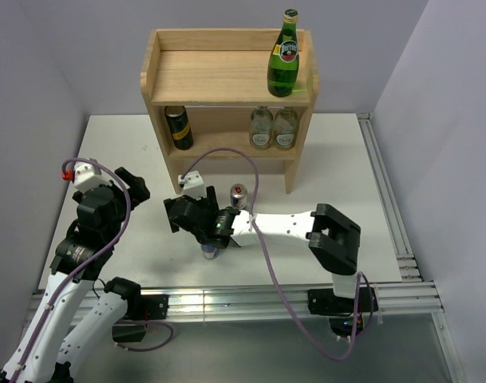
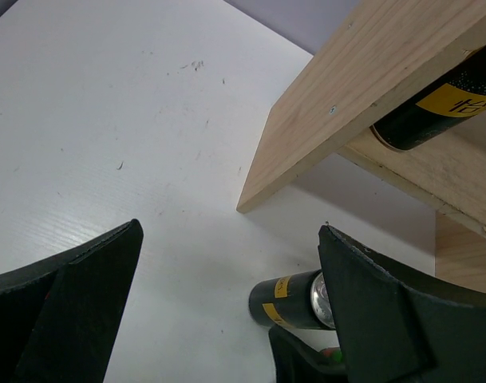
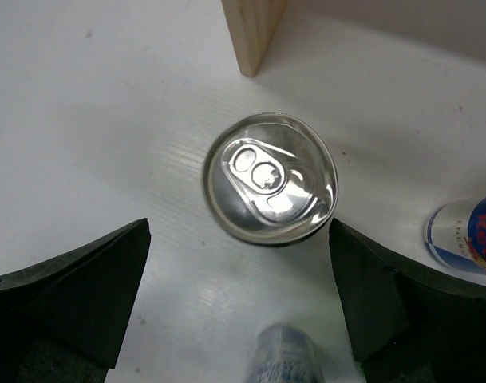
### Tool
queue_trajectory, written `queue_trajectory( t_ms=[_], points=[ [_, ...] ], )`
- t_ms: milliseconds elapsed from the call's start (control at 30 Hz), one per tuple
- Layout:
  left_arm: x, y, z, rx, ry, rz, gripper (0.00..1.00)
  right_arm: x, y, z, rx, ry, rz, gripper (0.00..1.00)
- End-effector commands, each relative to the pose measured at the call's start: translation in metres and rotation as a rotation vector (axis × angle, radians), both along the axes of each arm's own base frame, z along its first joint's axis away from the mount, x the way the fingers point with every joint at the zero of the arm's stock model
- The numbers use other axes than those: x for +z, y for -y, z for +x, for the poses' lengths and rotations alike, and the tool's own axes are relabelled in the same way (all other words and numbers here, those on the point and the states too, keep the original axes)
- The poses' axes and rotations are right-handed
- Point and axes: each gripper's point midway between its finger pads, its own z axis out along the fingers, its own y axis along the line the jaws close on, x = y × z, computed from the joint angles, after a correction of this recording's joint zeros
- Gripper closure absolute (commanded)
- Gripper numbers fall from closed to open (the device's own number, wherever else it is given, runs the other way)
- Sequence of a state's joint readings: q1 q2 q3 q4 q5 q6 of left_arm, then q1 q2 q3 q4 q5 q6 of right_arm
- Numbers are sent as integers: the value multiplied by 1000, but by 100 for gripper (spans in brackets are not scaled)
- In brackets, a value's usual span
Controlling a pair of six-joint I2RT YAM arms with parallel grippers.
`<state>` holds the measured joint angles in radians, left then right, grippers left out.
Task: Place and organize the beverage onto the shelf
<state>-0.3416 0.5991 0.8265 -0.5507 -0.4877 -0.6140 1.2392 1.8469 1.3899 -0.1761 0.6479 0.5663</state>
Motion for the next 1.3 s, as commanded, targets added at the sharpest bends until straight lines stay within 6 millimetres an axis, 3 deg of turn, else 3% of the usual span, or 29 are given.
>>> queue_trajectory(
  t_ms=[0,300,600,700,833,867,967,1067,1100,1167,1200,1267],
  points=[
    [8,1,0,-14,24,-7,1,-1,-8,19,-24,10,30,0],
    [8,3,-1,-24,29,-9,1,-24,5,47,-94,16,11,0],
    [7,4,1,-32,22,-6,1,-44,-1,55,-88,30,24,6],
    [8,5,1,-32,23,-7,1,-49,-2,56,-88,17,23,21],
    [8,4,0,-30,25,-7,1,-51,-2,54,-76,3,17,76],
    [8,4,1,-30,25,-7,1,-49,0,55,-83,5,15,83],
    [8,4,1,-31,23,-5,1,-35,7,55,-96,20,5,100],
    [7,4,1,-31,18,-4,1,0,16,54,-104,59,25,100],
    [7,4,1,-31,20,-4,1,22,22,54,-117,86,46,100],
    [8,4,1,-29,21,-4,1,45,29,55,-122,119,54,100],
    [8,4,1,-31,21,-5,1,71,36,56,-138,150,78,100],
    [8,4,1,-29,23,-4,1,96,45,58,-149,190,74,100]
  ],
)
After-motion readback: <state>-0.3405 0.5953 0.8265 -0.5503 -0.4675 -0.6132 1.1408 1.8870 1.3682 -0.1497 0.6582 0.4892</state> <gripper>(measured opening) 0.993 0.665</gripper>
